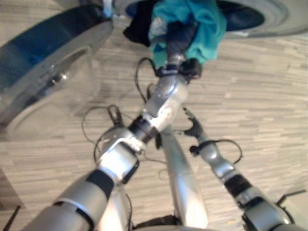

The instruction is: Grab the laundry basket,head to the washer,open it,put in the laundry and shut it.

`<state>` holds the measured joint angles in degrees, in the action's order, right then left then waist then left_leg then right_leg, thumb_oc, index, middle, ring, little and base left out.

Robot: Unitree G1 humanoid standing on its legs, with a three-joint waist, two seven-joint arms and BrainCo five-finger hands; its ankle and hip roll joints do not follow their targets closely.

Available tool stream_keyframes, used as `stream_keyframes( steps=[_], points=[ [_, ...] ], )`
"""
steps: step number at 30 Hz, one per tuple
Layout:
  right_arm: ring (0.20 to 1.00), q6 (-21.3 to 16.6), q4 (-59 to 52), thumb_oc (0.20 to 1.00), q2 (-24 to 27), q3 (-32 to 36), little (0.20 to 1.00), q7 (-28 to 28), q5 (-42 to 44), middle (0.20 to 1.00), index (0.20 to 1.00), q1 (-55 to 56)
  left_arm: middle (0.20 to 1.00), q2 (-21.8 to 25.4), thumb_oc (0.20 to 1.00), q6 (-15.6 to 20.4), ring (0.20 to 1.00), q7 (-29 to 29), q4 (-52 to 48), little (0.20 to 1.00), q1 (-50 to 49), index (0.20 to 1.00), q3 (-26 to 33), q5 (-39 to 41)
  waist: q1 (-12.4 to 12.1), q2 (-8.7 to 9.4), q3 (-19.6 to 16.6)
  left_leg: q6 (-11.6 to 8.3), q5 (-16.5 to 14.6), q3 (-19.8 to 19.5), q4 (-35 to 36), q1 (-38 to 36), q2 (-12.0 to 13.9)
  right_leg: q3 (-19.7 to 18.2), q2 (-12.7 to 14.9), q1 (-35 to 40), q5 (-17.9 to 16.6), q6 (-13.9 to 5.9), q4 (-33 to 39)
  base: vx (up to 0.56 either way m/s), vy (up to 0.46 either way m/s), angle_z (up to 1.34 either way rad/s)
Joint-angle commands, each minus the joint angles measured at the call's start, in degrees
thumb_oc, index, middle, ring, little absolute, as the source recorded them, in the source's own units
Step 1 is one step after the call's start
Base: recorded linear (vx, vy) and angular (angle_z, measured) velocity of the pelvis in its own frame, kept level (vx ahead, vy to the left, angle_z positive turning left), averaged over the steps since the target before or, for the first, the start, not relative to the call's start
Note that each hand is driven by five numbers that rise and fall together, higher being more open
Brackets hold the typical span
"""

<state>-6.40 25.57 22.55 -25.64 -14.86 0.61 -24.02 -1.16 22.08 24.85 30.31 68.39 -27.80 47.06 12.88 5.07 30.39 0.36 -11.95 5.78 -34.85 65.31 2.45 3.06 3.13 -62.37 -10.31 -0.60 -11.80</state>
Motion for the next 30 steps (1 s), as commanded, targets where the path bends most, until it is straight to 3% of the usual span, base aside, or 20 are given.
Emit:
stream_keyframes(
  steps=[1,16,21,25,30],
  points=[
    [1.0,-2.32,-2.14,1.0,1.84,-1.27,1.0,-0.39,2.25,1.0,1.0,4.09,0.2,-3.66,0.2,1.7,0.2,0.69,2.42,0.2,5.42,0.2,0.29,-6.04,3.18,-1.19,-6.79,1.06,-2.91,-1.44,0.12,0.59,4.68,0.93,2.14,-6.08,4.19,-5.19,-4.29,0.03,-0.034,0.01],
    [1.0,-3.01,-2.41,1.0,5.14,-0.27,1.0,2.4,1.37,1.0,1.0,8.69,0.2,9.59,0.2,2.71,0.2,5.64,5.27,0.2,21.93,0.2,5.46,-6.55,4.67,-1.24,-9.06,0.19,-2.93,-3.01,0.99,3.12,5.87,2.93,1.47,-8.79,4.76,-5.42,-5.03,0.04,-0.028,-0.01],
    [1.0,-2.9,-3.18,1.0,6.93,1.34,1.0,3.42,2.34,1.0,1.0,10.35,0.2,13.77,0.2,1.9,0.2,5.71,8.25,0.2,28.8,0.2,4.42,-4.78,5.1,-1.57,-9.94,-0.19,-2.66,-3.61,1.53,3.49,6.16,3.46,1.42,-9.06,5.14,-5.57,-5.0,0.04,-0.045,-0.01],
    [1.0,-2.71,-4.07,1.0,8.74,2.36,1.0,3.73,2.77,1.0,1.0,10.84,0.2,13.72,0.2,0.38,0.2,5.95,10.6,0.2,33.22,0.2,2.6,-4.77,5.28,-2.01,-10.46,-0.43,-2.42,-3.54,2.4,3.05,6.26,3.63,1.43,-9.15,5.44,-5.38,-5.06,0.04,-0.048,0.02],
    [1.0,-2.91,-5.06,1.0,11.54,5.43,1.0,4.98,4.38,1.0,1.0,13.06,0.2,18.39,0.2,-0.4,0.2,3.56,15.0,0.2,44.53,0.2,-2.45,-0.51,5.06,-3.92,-12.06,-0.77,-2.04,-2.65,3.14,1.27,6.68,3.41,1.2,-8.34,5.87,-5.31,-5.16,0.06,-0.039,0.02]
  ],
)
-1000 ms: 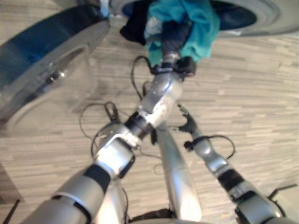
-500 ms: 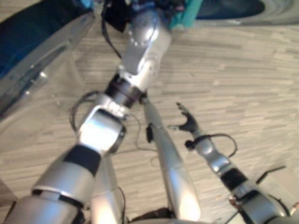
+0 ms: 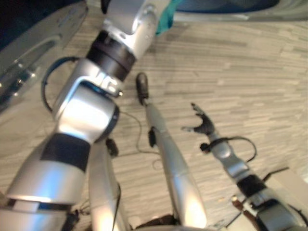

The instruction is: Grab the laundry basket,head to the washer,open it,put in the laundry and shut it.

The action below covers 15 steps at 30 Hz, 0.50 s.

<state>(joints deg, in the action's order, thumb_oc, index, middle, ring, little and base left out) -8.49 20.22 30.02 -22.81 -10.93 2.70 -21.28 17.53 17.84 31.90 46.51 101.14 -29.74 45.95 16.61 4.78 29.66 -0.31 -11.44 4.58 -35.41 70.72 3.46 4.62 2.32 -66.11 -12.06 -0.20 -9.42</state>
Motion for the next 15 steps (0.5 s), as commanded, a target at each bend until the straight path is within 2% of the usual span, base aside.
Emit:
stream_keyframes(
  steps=[1,4,7,10,15],
  points=[
    [1.0,-0.82,0.21,1.0,4.11,2.73,1.0,1.1,2.32,1.0,1.0,10.37,0.2,-0.31,0.2,3.95,0.2,-3.78,-0.87,0.2,12.04,0.2,-0.57,0.96,1.28,-3.63,-11.25,-0.1,-2.54,-1.47,3.7,-4.17,5.67,1.86,2.02,-4.56,7.65,-5.71,-7.53,0.0,0.0,0.0],
    [1.0,-0.88,0.15,1.0,6.03,4.32,1.0,1.97,2.34,1.0,1.0,12.79,0.2,1.39,0.2,6.25,0.2,-4.2,-3.54,0.2,15.19,0.2,-1.92,3.01,1.06,-4.2,-11.88,-0.28,-2.37,-1.52,3.82,-4.94,5.52,1.72,2.51,-3.49,7.81,-5.78,-7.41,0.01,-0.015,-0.03],
    [1.0,-1.03,0.79,1.0,7.06,5.07,1.0,2.78,1.88,1.0,1.0,14.48,0.2,0.95,0.2,8.07,0.2,-2.39,-7.3,0.2,15.5,0.2,-1.35,0.05,1.24,-4.15,-12.32,-0.35,-2.33,-1.59,4.47,-5.18,5.16,1.9,2.67,-3.28,7.82,-5.71,-6.99,0.01,-0.024,0.1],
    [1.0,-1.15,1.24,1.0,8.35,5.9,1.0,3.53,1.1,1.0,1.0,15.82,0.2,0.84,0.2,8.65,0.2,-1.46,-11.06,0.2,15.29,0.2,-1.3,-3.34,1.52,-4.04,-13.03,-0.37,-2.48,-1.62,4.46,-4.8,5.04,2.07,2.6,-3.71,7.88,-5.49,-6.99,0.01,-0.022,0.1],
    [1.0,-0.93,0.84,1.0,9.59,7.36,1.0,4.84,0.59,1.0,1.0,17.83,0.2,1.88,0.2,8.76,0.2,-1.48,-11.47,0.2,16.32,0.2,-2.85,-5.17,1.19,-4.54,-13.94,-0.42,-2.54,-1.92,4.49,-3.89,5.12,2.2,2.44,-4.2,8.02,-5.45,-6.91,0.0,-0.007,0.0]
  ],
)
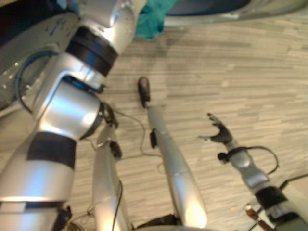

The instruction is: Grab the laundry basket,head to the washer,open it,put in the laundry and shut it.

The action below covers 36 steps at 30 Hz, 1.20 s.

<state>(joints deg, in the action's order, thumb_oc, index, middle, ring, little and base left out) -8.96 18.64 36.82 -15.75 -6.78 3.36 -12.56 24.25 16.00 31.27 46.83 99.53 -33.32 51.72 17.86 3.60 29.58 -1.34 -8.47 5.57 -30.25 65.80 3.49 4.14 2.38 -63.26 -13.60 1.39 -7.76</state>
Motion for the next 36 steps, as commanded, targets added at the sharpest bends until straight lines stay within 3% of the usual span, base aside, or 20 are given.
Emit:
stream_keyframes(
  steps=[1,9,14,16,23,28,36],
  points=[
    [1.0,-0.45,2.48,1.0,2.92,0.53,1.0,0.8,0.06,1.0,1.0,9.41,0.2,-4.97,0.2,10.74,0.2,-1.02,-11.59,0.2,17.93,0.2,0.75,-10.42,-0.11,-3.38,-13.9,0.62,-5.51,-2.9,-0.65,0.99,5.07,2.7,2.36,-7.03,9.64,-6.97,-8.66,0.0,0.0,0.0],
    [1.0,-0.67,2.82,1.0,2.74,0.7,1.0,0.79,0.57,1.0,1.0,10.3,0.2,-6.41,0.2,11.23,0.2,-1.8,-11.1,0.2,13.99,0.2,3.05,-7.43,-0.57,-3.22,-13.26,0.81,-5.28,-3.69,-0.6,1.59,4.84,2.97,2.53,-7.52,10.26,-6.53,-9.28,0.0,-0.008,0.0],
    [1.0,-0.56,2.98,1.0,1.42,-0.25,1.0,-0.5,0.77,1.0,1.0,9.83,0.2,-11.34,0.2,13.09,0.2,-2.61,-15.22,0.2,6.19,0.2,8.32,-4.06,-0.63,-2.87,-12.52,0.79,-5.45,-4.23,-1.05,2.94,4.64,3.52,2.59,-8.36,10.59,-6.2,-9.71,-0.01,-0.008,0.01],
    [1.0,-0.55,2.06,1.0,0.92,-1.49,1.0,-1.45,-0.41,1.0,1.0,9.49,0.2,-17.71,0.2,13.56,0.2,-2.97,-17.78,0.2,1.53,0.2,11.09,-3.16,-0.36,-1.88,-11.64,0.71,-5.47,-4.86,-1.08,4.33,4.6,4.07,2.58,-9.32,10.72,-5.84,-9.71,-0.02,-0.048,0.05],
    [1.0,-1.37,0.61,1.0,0.63,-2.72,1.0,-1.98,-0.17,1.0,1.0,10.48,0.2,-24.03,0.2,15.05,0.2,-2.02,-20.55,0.2,-1.12,0.2,13.09,-3.58,0.77,-0.6,-10.57,0.41,-5.95,-4.75,-2.15,5.91,4.87,4.76,2.08,-10.83,10.97,-5.39,-10.48,0.01,-0.051,0.04],
    [1.0,-2.38,-1.98,1.0,1.53,-6.08,1.0,0.26,0.42,1.0,1.0,11.62,0.2,-25.03,0.2,16.38,0.2,-0.72,-22.44,0.2,-3.93,0.2,14.73,-5.63,1.57,0.93,-9.37,-0.54,-7.66,-4.0,-6.92,7.17,6.53,6.12,1.25,-11.17,11.27,-5.1,-12.02,0.01,-0.052,-0.04],
    [1.0,-3.74,-1.92,1.0,1.1,-9.81,1.0,0.43,0.42,1.0,1.0,11.65,0.2,-25.18,0.2,16.52,0.2,2.82,-23.88,0.2,-5.18,0.2,14.74,-9.86,2.2,1.77,-8.44,-0.72,-8.51,-4.9,-8.19,8.0,7.09,7.06,0.93,-11.52,11.6,-5.03,-12.09,0.01,-0.035,-0.07]
  ],
)
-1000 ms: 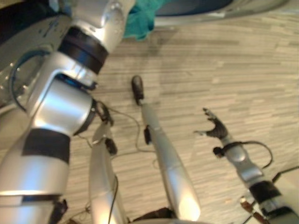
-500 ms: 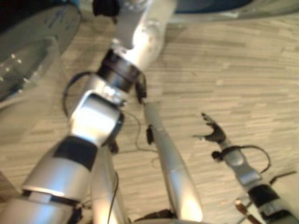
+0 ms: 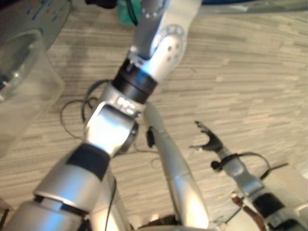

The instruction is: Grab the laundry basket,head to the washer,open it,put in the laundry and shut it.

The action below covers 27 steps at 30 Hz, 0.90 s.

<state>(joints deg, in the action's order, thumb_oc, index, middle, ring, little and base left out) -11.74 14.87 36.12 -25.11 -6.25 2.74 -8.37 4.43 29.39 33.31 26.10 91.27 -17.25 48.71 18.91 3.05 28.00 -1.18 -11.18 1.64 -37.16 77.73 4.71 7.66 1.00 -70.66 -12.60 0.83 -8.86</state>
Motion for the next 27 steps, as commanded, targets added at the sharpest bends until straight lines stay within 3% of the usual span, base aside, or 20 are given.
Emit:
stream_keyframes(
  steps=[1,3,4,5,8,10,15,22,27],
  points=[
    [1.0,-0.97,2.24,1.0,1.66,-0.79,1.0,-0.31,1.03,1.0,1.0,7.45,0.2,-5.6,0.2,3.12,0.2,1.31,-2.86,0.2,3.49,0.2,-1.79,-7.22,1.35,2.39,-6.87,-0.86,-5.79,-0.99,-1.12,-4.05,5.91,3.59,2.28,-4.08,10.59,-4.51,-10.92,0.0,0.0,0.0],
    [1.0,-1.12,3.42,1.0,1.43,-1.31,1.0,-0.8,1.14,1.0,1.0,7.25,0.2,-5.27,0.2,1.53,0.2,1.91,0.35,0.2,5.13,0.2,-3.55,-7.48,1.79,2.51,-7.27,-0.85,-5.68,-1.1,-1.25,-4.27,5.99,3.83,2.12,-3.82,10.61,-4.4,-11.15,0.0,0.0,0.0],
    [1.0,-1.19,3.88,1.0,1.88,-1.39,1.0,-0.74,1.02,1.0,1.0,7.04,0.454,-3.78,0.454,-0.74,0.454,1.18,3.25,0.454,6.3,0.454,-5.36,-8.59,2.11,2.54,-7.62,-0.84,-5.64,-1.18,-1.26,-4.54,6.22,3.98,1.98,-3.64,10.64,-4.34,-11.27,0.0,0.0,0.0],
    [1.0,-1.19,4.05,1.0,2.38,-1.45,1.0,-0.61,0.83,1.0,1.0,6.74,1.0,-2.79,1.0,-2.12,1.0,0.22,5.47,1.0,7.42,1.0,-6.37,-8.55,2.32,2.69,-7.65,-0.75,-5.78,-1.16,-1.48,-4.62,6.28,4.02,1.91,-3.51,10.68,-4.3,-11.34,0.0,0.0,0.0],
    [1.0,-0.82,4.94,1.0,4.06,-0.2,1.0,-0.74,0.92,1.0,1.0,6.48,1.0,0.78,1.0,-2.84,1.0,-4.98,8.86,1.0,12.59,1.0,-11.15,-1.59,2.48,2.05,-8.69,-0.44,-5.65,-1.23,-1.58,-4.66,6.55,3.93,2.05,-3.12,10.69,-4.28,-11.26,0.0,0.006,-0.02],
    [1.0,-0.74,4.28,1.0,4.64,1.81,1.0,-0.78,0.68,1.0,1.0,8.23,1.0,3.5,1.0,-1.29,1.0,-7.44,8.25,1.0,14.72,1.0,-12.27,3.74,2.29,1.39,-9.09,-0.33,-5.37,-1.28,-1.07,-4.83,6.44,3.8,2.34,-3.06,10.88,-4.41,-11.32,0.0,0.001,-0.02],
    [1.0,-0.13,3.17,1.0,5.32,4.62,1.0,-1.04,0.6,1.0,1.0,10.04,1.0,7.12,1.0,-1.81,1.0,-9.08,10.47,1.0,14.42,1.0,-11.95,9.8,1.12,0.12,-9.44,-0.3,-4.38,-1.23,1.14,-5.33,5.68,3.7,3.2,-2.61,10.91,-4.52,-10.82,0.0,0.0,0.0],
    [1.0,0.08,3.66,1.0,4.7,6.13,1.0,-0.93,1.86,1.0,1.0,11.14,1.0,6.83,1.0,-4.72,1.0,-8.85,11.68,1.0,12.57,1.0,-13.11,6.83,-0.01,-0.32,-9.19,-0.04,-3.97,-1.49,2.11,-5.13,4.71,4.0,3.84,-2.68,10.9,-4.32,-10.43,-0.01,0.0,0.06],
    [1.0,0.2,4.49,1.0,4.14,6.28,1.0,0.29,3.39,1.0,1.0,10.47,1.0,8.5,1.0,-10.51,1.0,-10.08,17.27,1.0,14.05,1.0,-17.55,-1.91,-1.04,-1.05,-8.69,0.45,-3.84,-1.55,2.03,-4.53,4.16,3.96,4.3,-3.18,11.01,-4.19,-10.79,0.0,0.009,0.05]
  ],
)
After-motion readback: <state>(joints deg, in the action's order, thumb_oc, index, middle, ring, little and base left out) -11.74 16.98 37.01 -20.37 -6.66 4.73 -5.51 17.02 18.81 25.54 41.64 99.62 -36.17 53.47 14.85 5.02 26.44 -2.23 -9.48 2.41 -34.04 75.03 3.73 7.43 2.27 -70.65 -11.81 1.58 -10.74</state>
